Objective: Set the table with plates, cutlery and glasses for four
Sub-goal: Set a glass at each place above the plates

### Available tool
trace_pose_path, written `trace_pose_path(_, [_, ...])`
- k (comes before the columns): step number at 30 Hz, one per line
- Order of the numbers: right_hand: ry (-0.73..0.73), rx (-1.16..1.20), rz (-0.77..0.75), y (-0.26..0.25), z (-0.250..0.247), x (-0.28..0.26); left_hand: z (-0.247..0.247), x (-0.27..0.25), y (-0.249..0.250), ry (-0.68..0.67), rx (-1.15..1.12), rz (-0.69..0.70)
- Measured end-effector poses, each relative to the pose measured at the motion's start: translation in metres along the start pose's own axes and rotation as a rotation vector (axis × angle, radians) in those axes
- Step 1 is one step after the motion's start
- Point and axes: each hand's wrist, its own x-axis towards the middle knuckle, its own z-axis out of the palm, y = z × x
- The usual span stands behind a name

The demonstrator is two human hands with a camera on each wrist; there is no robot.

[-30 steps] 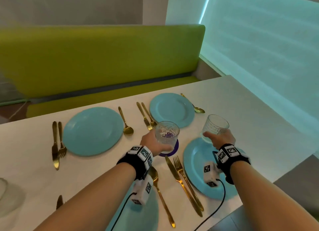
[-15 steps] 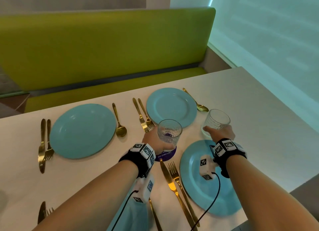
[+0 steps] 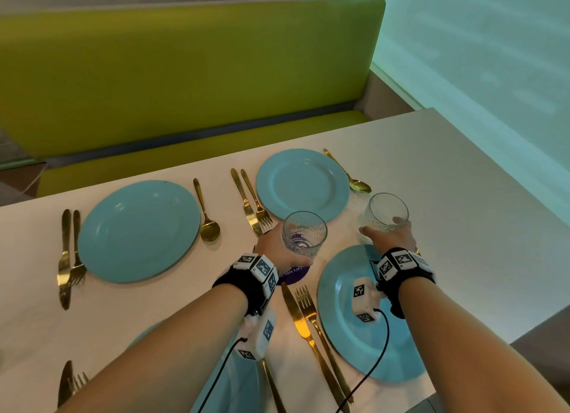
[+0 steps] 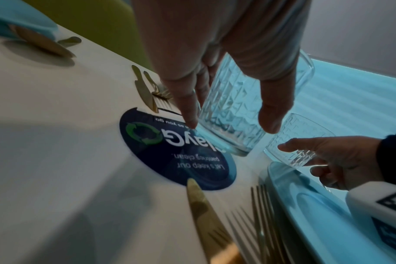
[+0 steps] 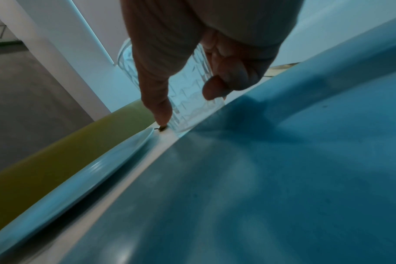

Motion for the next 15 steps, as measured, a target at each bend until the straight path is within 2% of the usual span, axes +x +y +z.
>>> trace_pose_path(15, [-0.029, -0.023, -0.086, 0.018, -0.015, 0.002, 0.014, 0.004, 0.003, -0.030, 0.071, 0.026])
